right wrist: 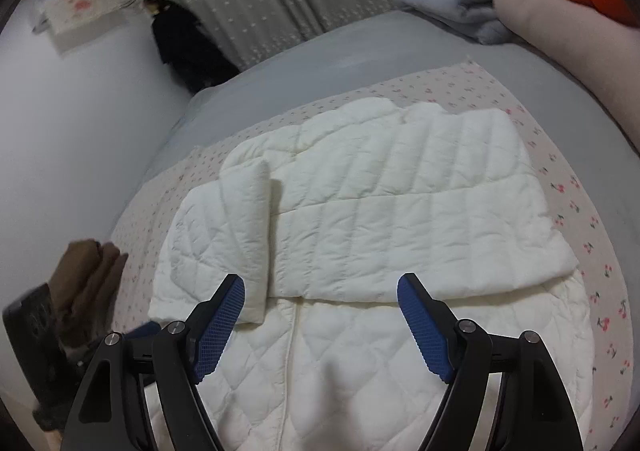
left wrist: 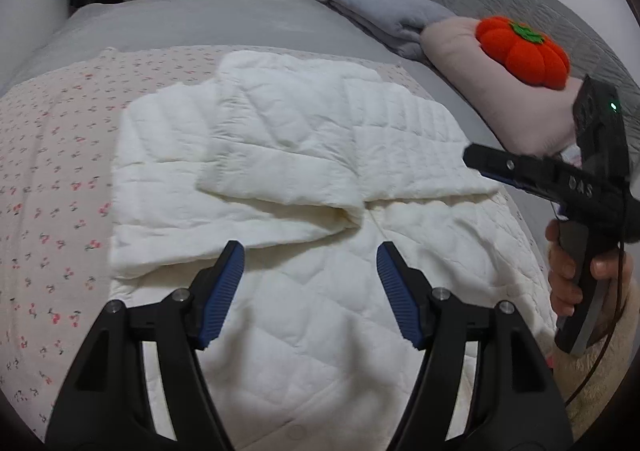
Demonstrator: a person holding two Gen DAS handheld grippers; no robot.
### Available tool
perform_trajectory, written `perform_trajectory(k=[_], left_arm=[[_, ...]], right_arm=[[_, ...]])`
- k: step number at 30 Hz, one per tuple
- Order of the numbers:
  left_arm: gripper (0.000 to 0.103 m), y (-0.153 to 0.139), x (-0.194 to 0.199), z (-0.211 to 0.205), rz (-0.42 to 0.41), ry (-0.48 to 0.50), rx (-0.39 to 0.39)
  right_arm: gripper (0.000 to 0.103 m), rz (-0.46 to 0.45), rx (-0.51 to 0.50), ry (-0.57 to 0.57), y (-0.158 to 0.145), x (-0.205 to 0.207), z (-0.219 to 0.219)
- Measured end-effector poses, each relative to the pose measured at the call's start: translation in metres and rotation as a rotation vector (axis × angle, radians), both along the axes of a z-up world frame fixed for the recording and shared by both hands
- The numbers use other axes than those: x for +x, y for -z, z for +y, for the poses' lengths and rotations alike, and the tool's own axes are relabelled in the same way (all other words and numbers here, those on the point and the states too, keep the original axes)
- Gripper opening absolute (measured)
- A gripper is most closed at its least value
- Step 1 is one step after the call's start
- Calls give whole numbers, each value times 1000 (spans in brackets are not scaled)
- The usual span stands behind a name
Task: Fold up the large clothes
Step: 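Grasp the jacket side edge with the left tool and fold it inward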
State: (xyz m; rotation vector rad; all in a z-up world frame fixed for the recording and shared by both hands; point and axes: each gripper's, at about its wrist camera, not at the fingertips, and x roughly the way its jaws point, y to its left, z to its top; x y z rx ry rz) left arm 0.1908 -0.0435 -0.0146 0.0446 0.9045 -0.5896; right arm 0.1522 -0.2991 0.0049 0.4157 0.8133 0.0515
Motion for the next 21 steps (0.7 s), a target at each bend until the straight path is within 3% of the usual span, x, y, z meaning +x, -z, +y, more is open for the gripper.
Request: perform_trajectory(k=[3,5,7,9,10,13,16,19,21], left_arm=[[69,5,17,22,-45,-121,-24],[60,13,26,35,-66,-165,-56],[39,27,38,43,-49,-205,-60],[26,40,47,53,1,-234,-72],[20,43,50,61,26,-243,-74],[14,59,61,64,83,-256,-68],[14,68,64,61,115,-256,-53],[14,70,61,56,104,-245,-26],[14,71,60,55,97,-239,-15]], right_arm=[[81,-52,-120,-109,-4,4,45],[78,-84,-192,-191,-2,7,76],[64,-105,-204,-283,1,10,102],[44,-97,-157,-384,8,16,124],[42,-86,-146,-421,13,19,135],[32,-23,-174,-483,35,34,165],[31,4,-226,-461,56,55,181],[30,-42,-334,-315,64,75,174],[28,-44,-353,-192,65,78,157]])
